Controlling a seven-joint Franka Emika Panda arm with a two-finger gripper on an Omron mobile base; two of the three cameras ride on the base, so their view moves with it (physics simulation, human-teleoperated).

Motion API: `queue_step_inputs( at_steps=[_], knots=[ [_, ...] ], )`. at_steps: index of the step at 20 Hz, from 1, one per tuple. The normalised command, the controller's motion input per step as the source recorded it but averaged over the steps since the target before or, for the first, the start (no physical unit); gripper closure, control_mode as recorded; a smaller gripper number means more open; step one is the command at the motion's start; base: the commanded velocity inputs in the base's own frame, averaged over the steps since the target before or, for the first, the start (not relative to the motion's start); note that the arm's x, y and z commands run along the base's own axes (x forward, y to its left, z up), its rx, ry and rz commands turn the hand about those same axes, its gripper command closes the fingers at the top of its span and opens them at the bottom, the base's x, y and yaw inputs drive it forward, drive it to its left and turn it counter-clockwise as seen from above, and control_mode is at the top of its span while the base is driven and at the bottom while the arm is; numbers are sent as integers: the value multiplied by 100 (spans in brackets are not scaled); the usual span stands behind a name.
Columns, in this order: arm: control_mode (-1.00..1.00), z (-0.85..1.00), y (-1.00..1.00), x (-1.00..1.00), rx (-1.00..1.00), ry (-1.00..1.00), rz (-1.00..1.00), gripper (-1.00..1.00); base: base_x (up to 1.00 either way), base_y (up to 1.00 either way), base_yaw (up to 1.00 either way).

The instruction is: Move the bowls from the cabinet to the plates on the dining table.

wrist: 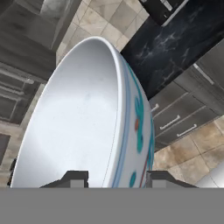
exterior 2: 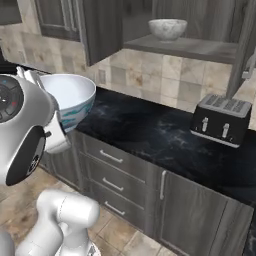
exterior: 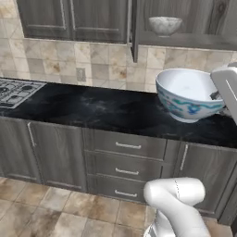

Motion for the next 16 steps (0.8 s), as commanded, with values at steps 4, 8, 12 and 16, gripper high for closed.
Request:
queue_step_inputs(
  at_steps=[4,8,12,16],
  knots=[
    [100,0,0,0,0,0,0,100,-44,59,49],
    [100,0,0,0,0,0,0,100,-8,48,60],
    [100,0,0,0,0,0,0,100,2,9,57],
    [100,0,0,0,0,0,0,100,14,0,48]
  ],
)
